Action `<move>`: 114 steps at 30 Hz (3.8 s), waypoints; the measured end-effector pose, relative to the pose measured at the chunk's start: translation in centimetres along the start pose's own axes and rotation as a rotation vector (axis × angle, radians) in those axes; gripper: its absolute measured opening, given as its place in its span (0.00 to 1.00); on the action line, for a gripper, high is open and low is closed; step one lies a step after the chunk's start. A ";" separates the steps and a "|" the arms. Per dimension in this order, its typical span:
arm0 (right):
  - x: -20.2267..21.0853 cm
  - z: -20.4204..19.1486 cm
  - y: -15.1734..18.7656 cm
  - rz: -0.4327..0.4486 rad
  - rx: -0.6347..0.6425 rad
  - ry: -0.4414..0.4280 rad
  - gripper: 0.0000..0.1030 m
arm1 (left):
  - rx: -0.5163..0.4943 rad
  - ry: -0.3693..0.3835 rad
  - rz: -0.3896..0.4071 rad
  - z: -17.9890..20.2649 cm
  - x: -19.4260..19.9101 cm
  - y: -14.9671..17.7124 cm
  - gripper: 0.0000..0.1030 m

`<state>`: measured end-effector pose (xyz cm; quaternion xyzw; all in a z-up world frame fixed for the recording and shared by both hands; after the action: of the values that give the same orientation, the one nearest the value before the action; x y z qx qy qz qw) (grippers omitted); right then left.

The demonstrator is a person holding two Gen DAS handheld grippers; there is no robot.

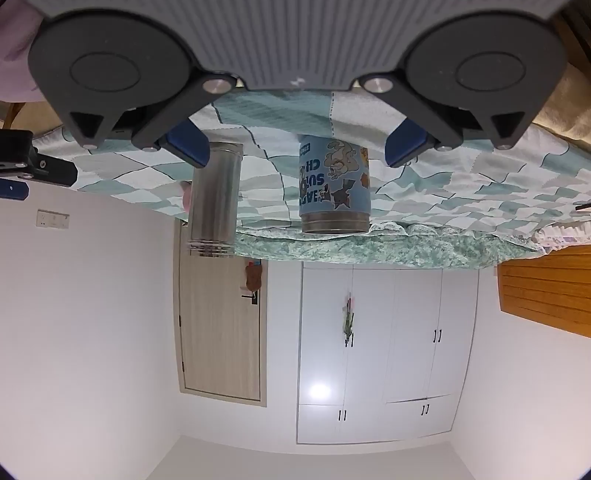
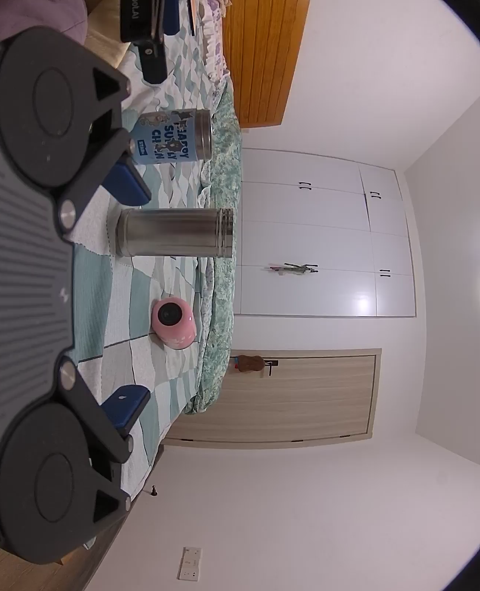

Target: Flip cup upright

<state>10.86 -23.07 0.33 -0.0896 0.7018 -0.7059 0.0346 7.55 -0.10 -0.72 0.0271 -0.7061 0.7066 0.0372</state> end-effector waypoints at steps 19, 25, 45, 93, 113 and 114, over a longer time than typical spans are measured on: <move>0.0 -0.1 -0.1 0.001 -0.002 0.000 1.00 | -0.001 0.001 -0.004 0.0 -0.5 0.1 1.00; 0.0 0.0 -0.1 0.001 -0.002 0.000 1.00 | -0.001 0.001 -0.003 0.0 -0.5 0.1 1.00; 0.1 0.0 -0.1 0.002 -0.002 -0.001 1.00 | 0.000 0.001 -0.002 0.0 -0.5 0.0 1.00; 0.0 0.0 -0.2 0.001 -0.001 -0.001 1.00 | -0.007 -0.004 -0.008 0.2 -0.6 0.0 1.00; -3.7 8.3 -5.0 -0.045 -0.026 -0.014 1.00 | -0.081 0.158 -0.002 11.5 -6.0 -7.8 1.00; -4.1 9.1 -5.2 -0.054 -0.022 -0.017 1.00 | -0.081 0.170 -0.013 12.5 -6.8 -8.5 1.00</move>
<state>16.92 -31.19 5.22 -0.1147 0.7064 -0.6982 0.0206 14.96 -12.71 7.12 -0.0299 -0.7282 0.6770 0.1025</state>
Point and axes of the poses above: each gripper's, at about its wrist camera, not at the fingertips, and x roughly against the way its jaws point, z to its right, y to its underside, the point moved 8 cm from there along -x, roughly the way its jaws point, and after that the axes turned 1 degree about -x, right-handed, at the moved point
